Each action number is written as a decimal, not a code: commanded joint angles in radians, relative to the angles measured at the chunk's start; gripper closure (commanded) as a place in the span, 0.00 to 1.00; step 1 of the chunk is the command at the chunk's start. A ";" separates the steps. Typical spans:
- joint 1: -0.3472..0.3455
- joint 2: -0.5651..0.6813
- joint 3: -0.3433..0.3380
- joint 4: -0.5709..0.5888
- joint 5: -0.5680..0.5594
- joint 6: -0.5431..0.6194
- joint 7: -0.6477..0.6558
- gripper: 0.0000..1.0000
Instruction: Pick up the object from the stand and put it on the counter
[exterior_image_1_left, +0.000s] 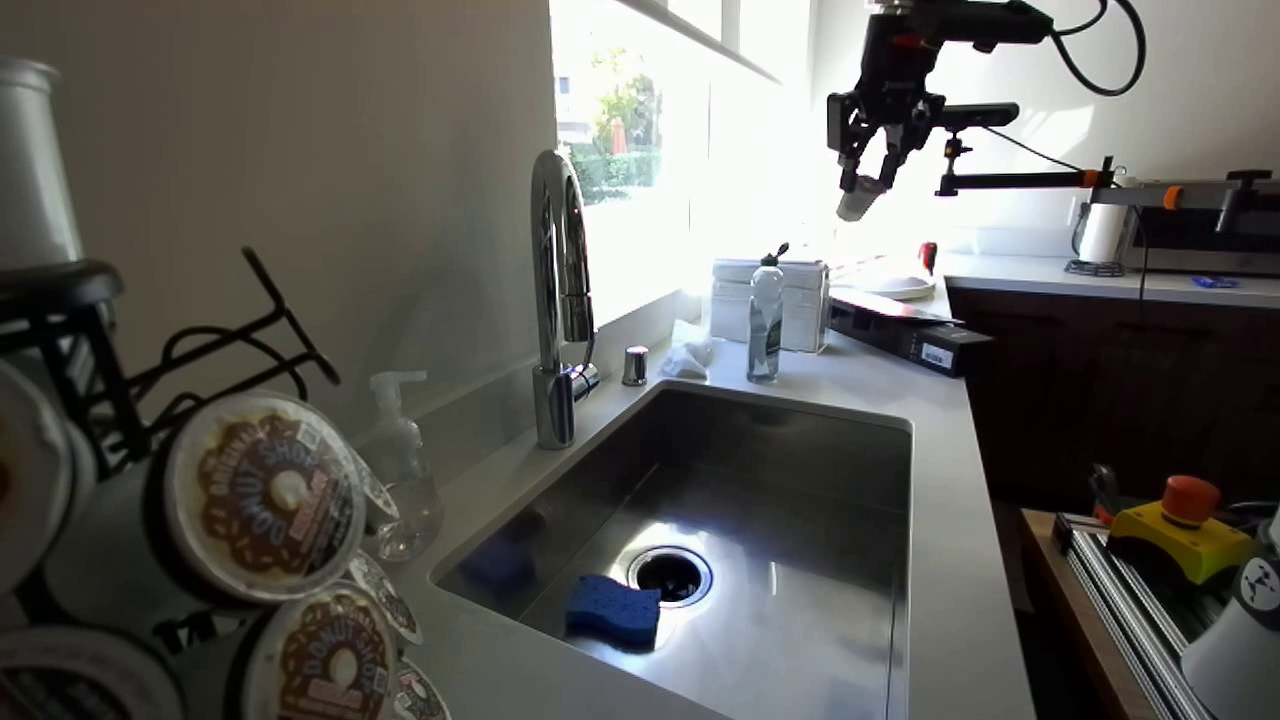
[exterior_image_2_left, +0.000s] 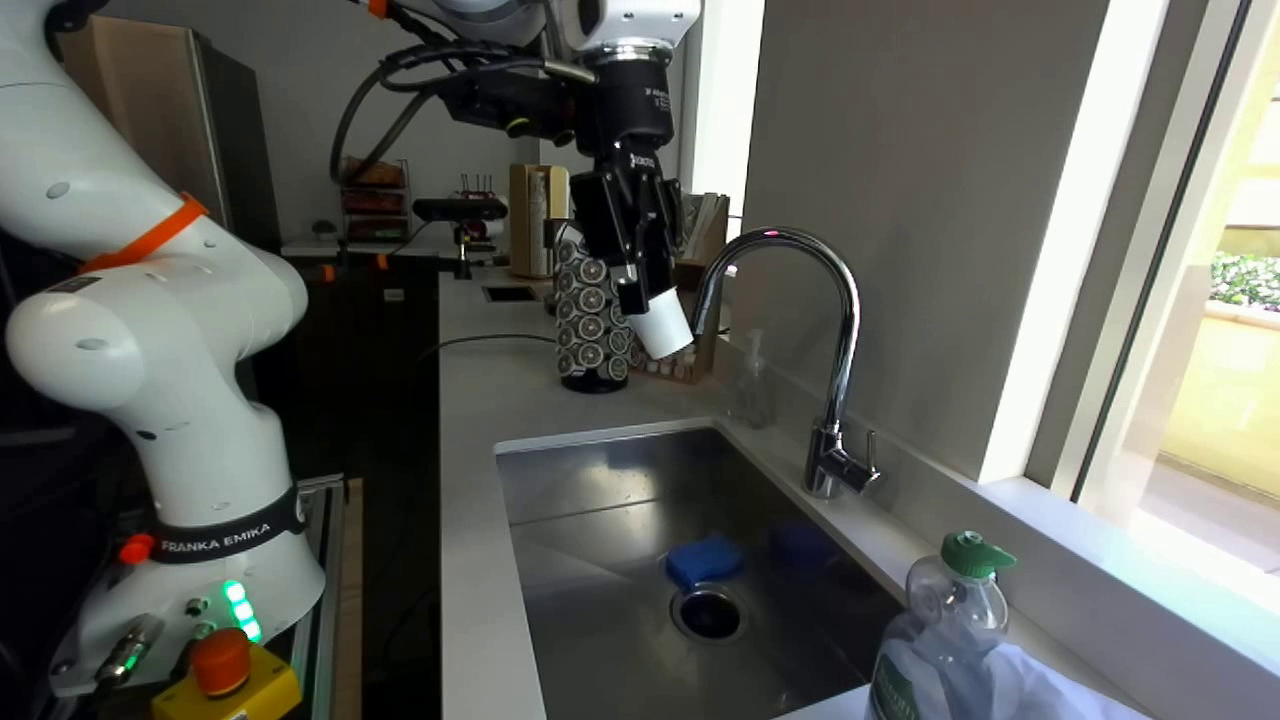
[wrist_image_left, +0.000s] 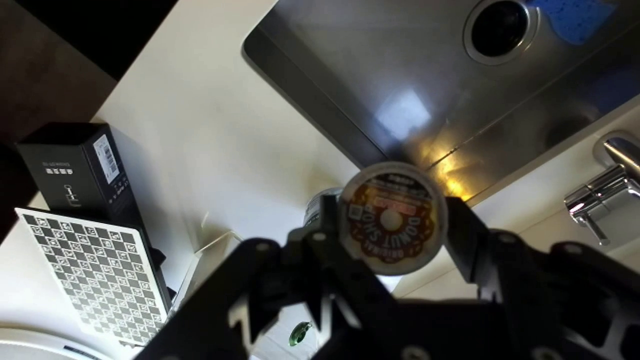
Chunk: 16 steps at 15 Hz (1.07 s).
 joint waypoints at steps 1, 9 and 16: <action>0.012 0.000 -0.009 0.004 -0.006 -0.005 0.005 0.71; -0.042 0.189 -0.123 0.160 0.076 -0.136 0.094 0.71; -0.039 0.283 -0.235 0.204 0.168 -0.141 0.035 0.71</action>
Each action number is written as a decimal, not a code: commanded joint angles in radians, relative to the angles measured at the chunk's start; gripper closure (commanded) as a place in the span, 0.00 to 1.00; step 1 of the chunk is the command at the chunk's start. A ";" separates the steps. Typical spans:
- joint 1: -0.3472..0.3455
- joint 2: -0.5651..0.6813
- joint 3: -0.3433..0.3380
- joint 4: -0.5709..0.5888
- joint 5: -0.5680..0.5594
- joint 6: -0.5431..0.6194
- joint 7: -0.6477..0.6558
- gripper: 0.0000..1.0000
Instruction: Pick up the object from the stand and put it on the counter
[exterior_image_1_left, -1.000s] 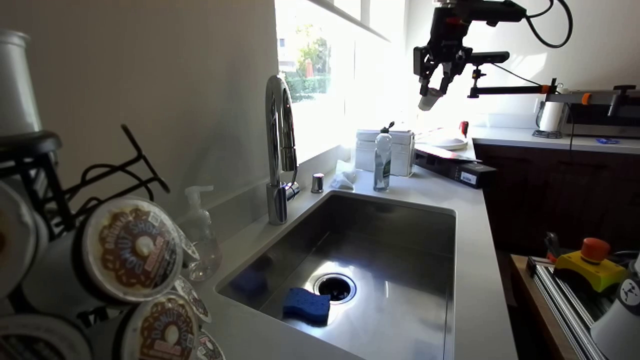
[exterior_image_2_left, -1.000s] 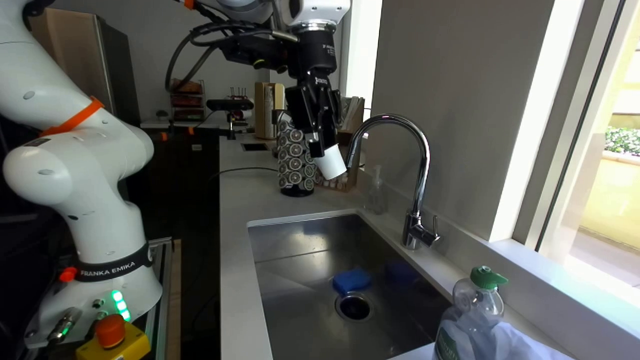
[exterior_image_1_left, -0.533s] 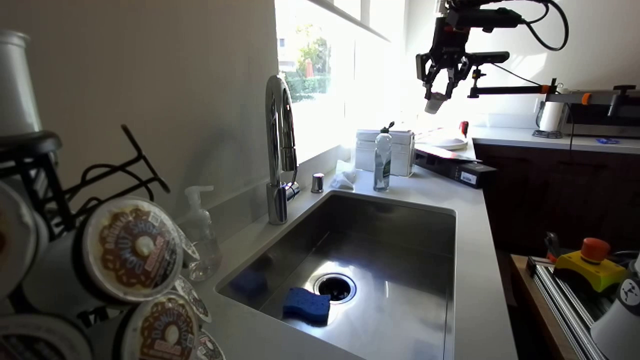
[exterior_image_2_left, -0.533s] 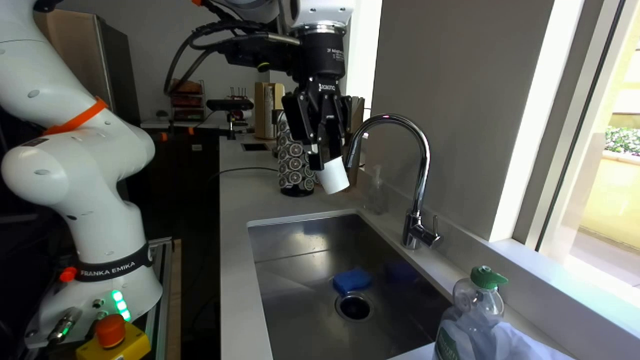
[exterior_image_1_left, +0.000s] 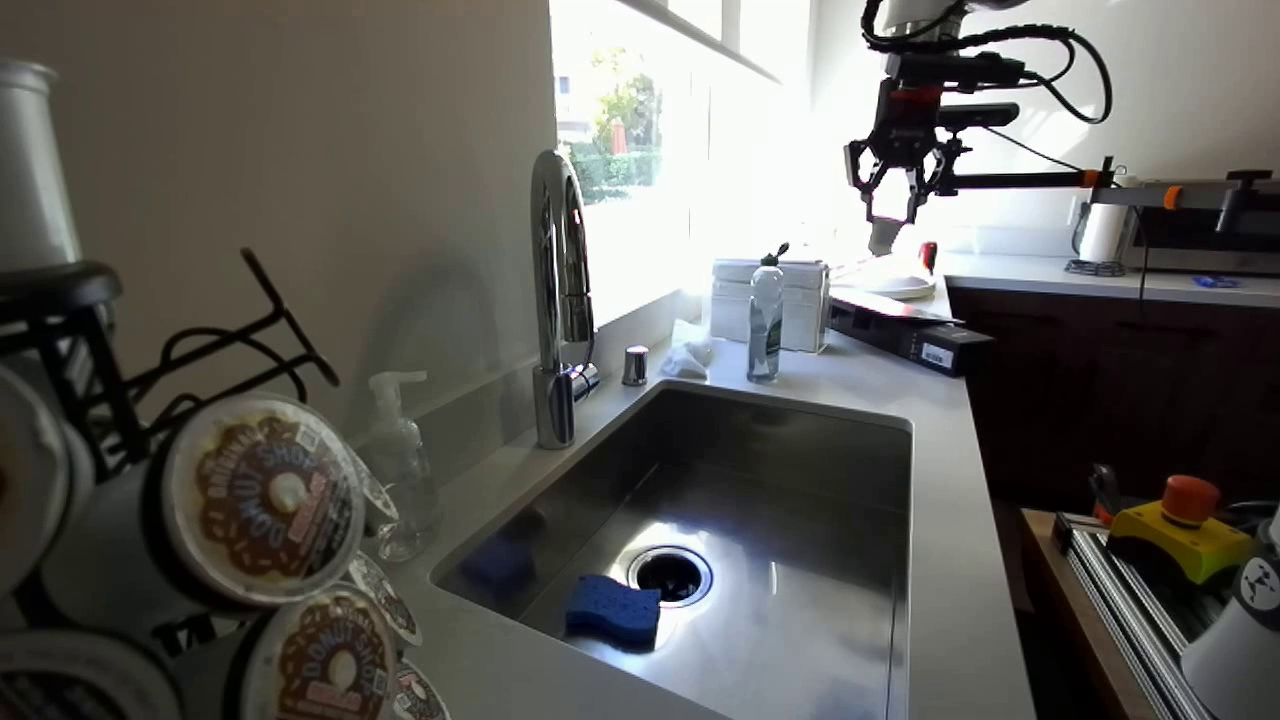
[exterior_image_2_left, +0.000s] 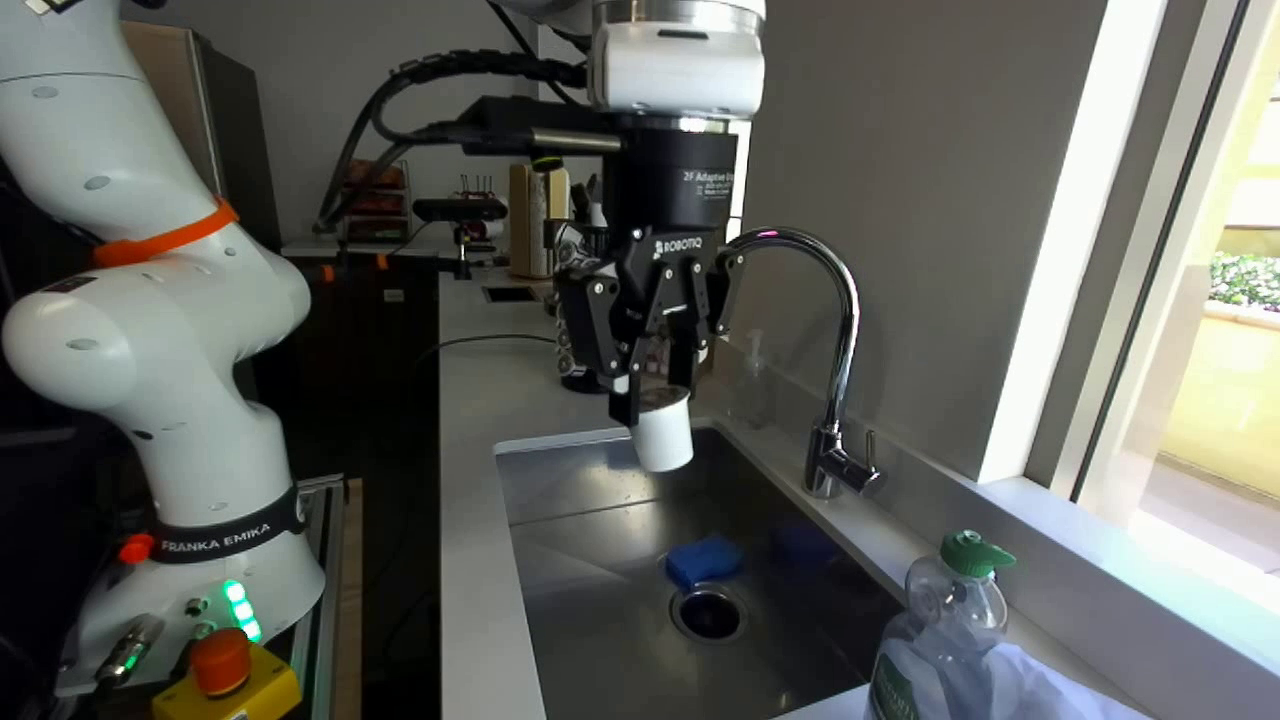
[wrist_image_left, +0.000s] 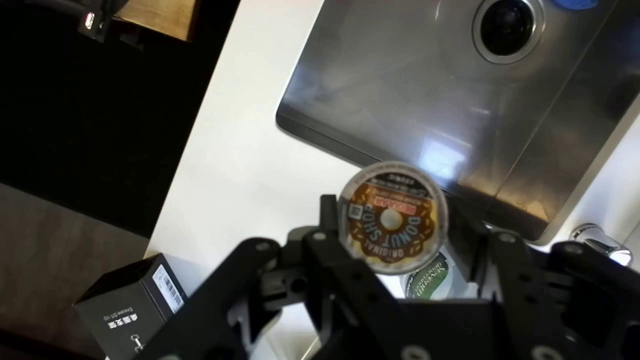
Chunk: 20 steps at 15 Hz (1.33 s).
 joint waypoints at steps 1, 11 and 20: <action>0.001 0.016 -0.011 0.009 0.003 -0.002 -0.009 0.46; 0.004 0.077 -0.029 0.010 0.021 0.035 -0.036 0.71; -0.001 0.241 -0.110 0.036 0.119 0.072 -0.167 0.71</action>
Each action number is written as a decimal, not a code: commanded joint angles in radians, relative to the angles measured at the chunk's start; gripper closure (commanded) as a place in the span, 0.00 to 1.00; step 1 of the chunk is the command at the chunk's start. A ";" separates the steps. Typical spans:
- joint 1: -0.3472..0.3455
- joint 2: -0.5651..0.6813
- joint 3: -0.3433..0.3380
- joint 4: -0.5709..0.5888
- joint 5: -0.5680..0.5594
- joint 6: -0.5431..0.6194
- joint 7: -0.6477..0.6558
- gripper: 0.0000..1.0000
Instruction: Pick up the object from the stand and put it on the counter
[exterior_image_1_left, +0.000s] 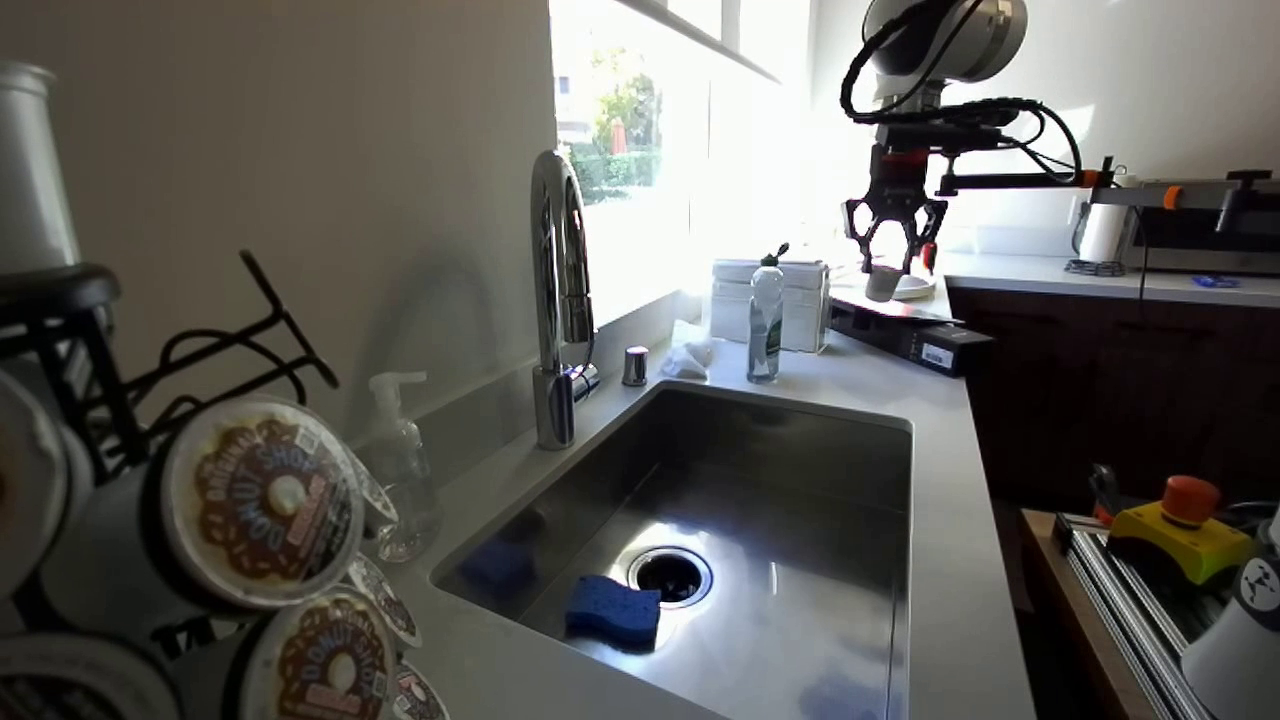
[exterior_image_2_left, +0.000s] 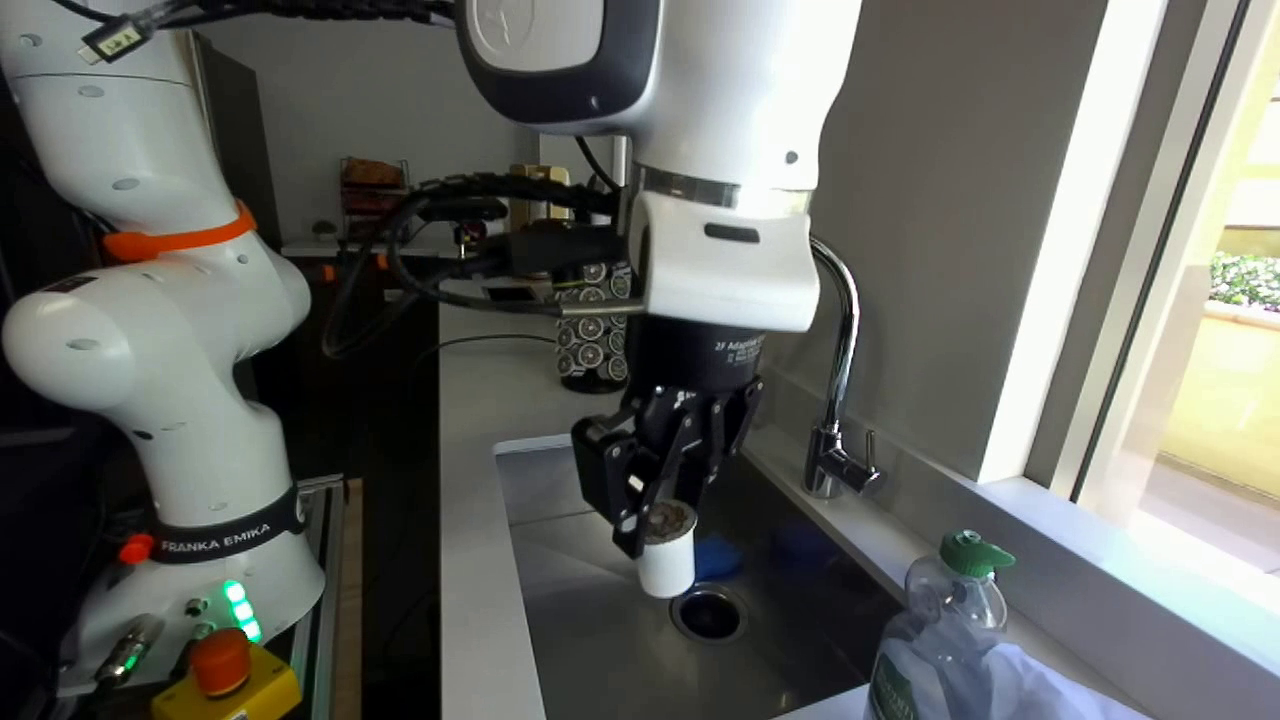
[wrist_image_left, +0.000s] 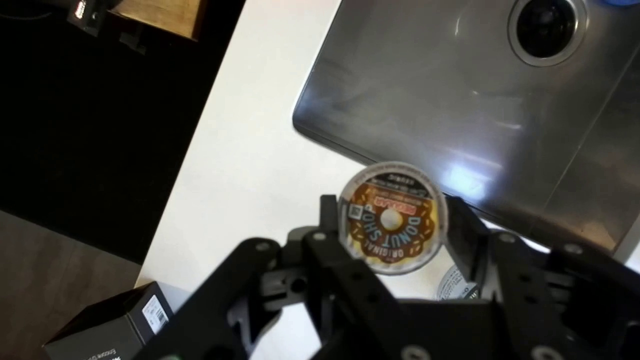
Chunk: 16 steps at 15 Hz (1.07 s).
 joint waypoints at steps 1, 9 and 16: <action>-0.002 0.084 -0.035 0.031 0.076 -0.003 -0.079 0.71; -0.011 0.222 -0.059 0.105 0.112 0.019 -0.147 0.71; -0.013 0.264 -0.055 0.137 0.083 0.001 -0.119 0.46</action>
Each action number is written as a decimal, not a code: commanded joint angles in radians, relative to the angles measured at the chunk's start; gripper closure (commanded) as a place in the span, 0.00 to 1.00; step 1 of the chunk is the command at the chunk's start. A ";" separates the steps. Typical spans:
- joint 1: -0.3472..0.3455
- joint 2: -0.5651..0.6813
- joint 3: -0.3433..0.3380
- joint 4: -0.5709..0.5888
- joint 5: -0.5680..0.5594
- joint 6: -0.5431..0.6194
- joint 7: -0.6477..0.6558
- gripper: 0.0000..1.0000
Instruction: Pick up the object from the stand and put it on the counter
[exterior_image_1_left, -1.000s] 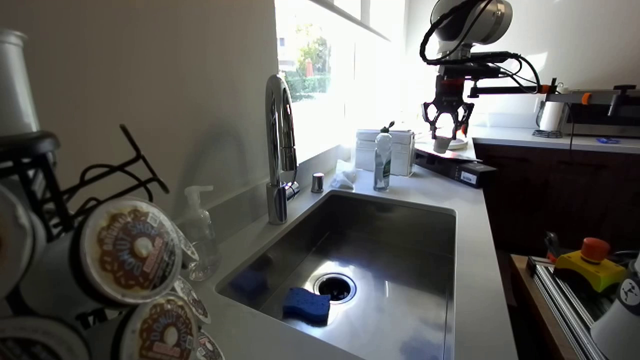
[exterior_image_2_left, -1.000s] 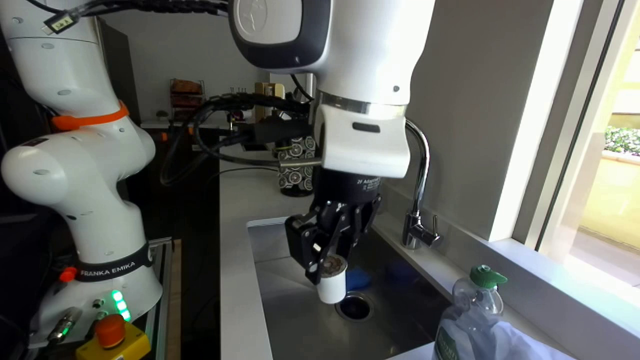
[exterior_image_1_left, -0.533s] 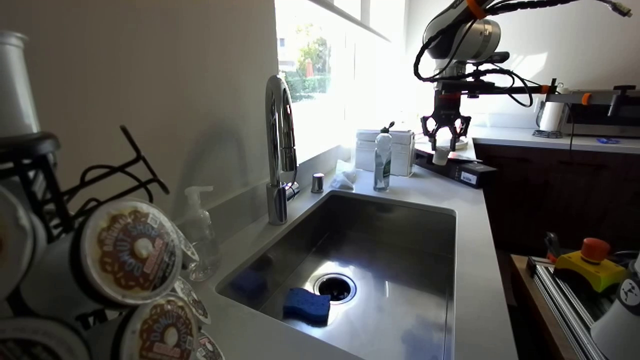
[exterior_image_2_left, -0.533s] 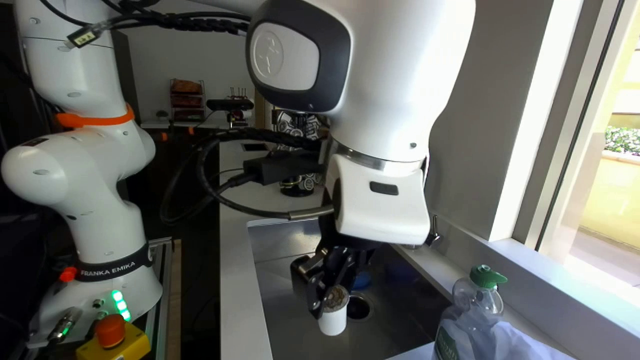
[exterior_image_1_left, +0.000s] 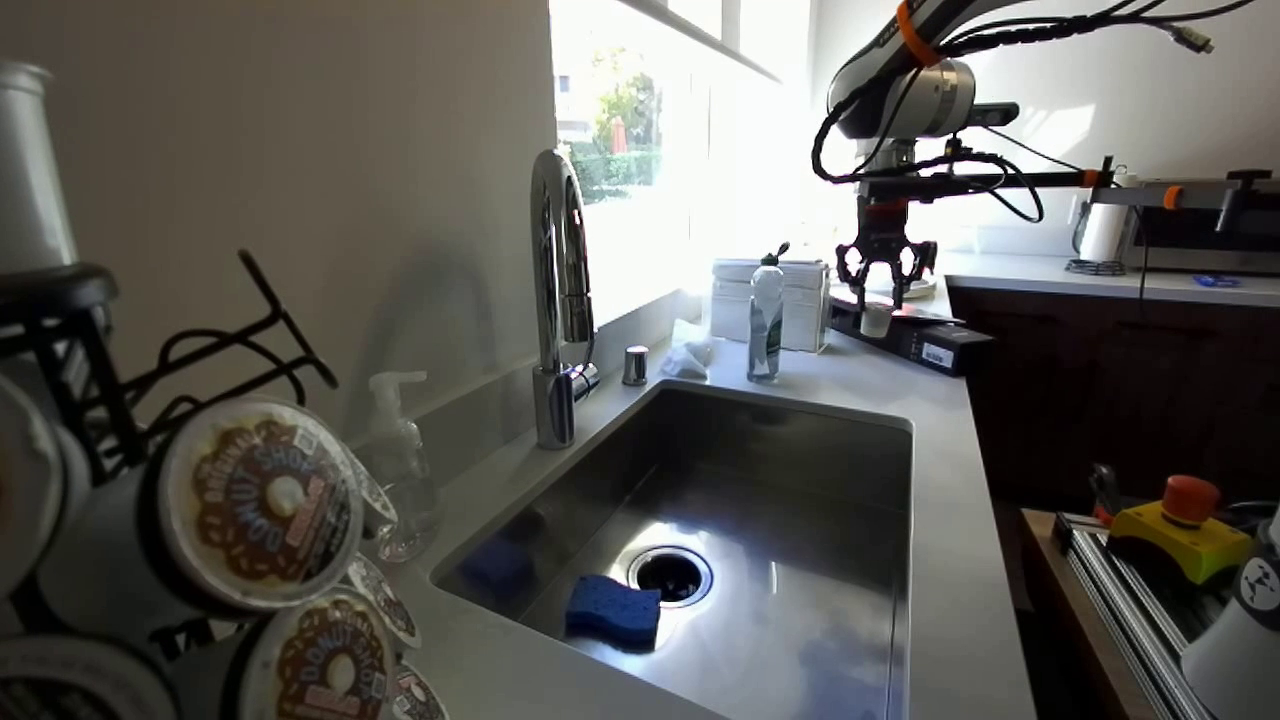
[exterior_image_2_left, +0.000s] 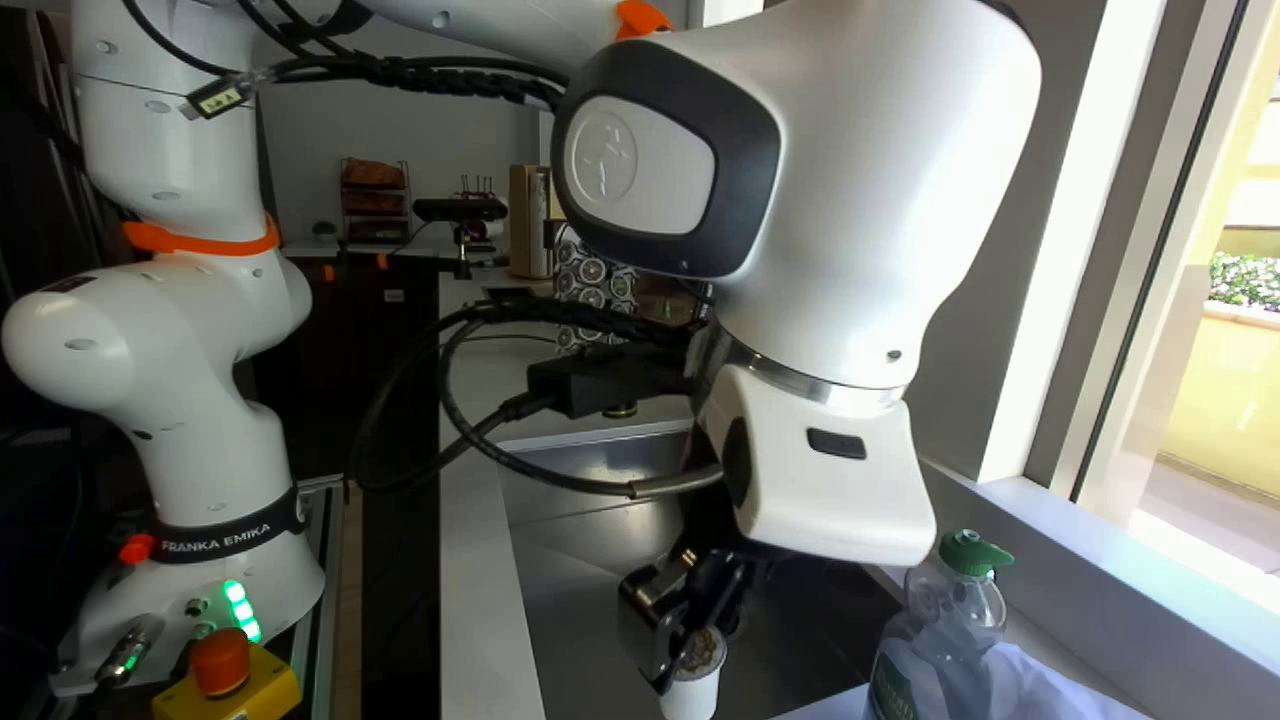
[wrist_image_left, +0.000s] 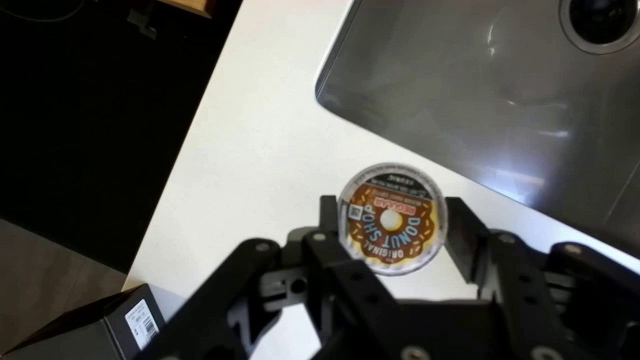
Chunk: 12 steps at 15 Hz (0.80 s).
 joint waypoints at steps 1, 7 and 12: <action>-0.002 0.006 0.001 0.006 0.001 -0.003 0.000 0.46; -0.012 0.063 0.000 0.012 0.011 0.028 -0.025 0.71; -0.028 0.120 0.007 0.016 0.017 0.065 -0.113 0.71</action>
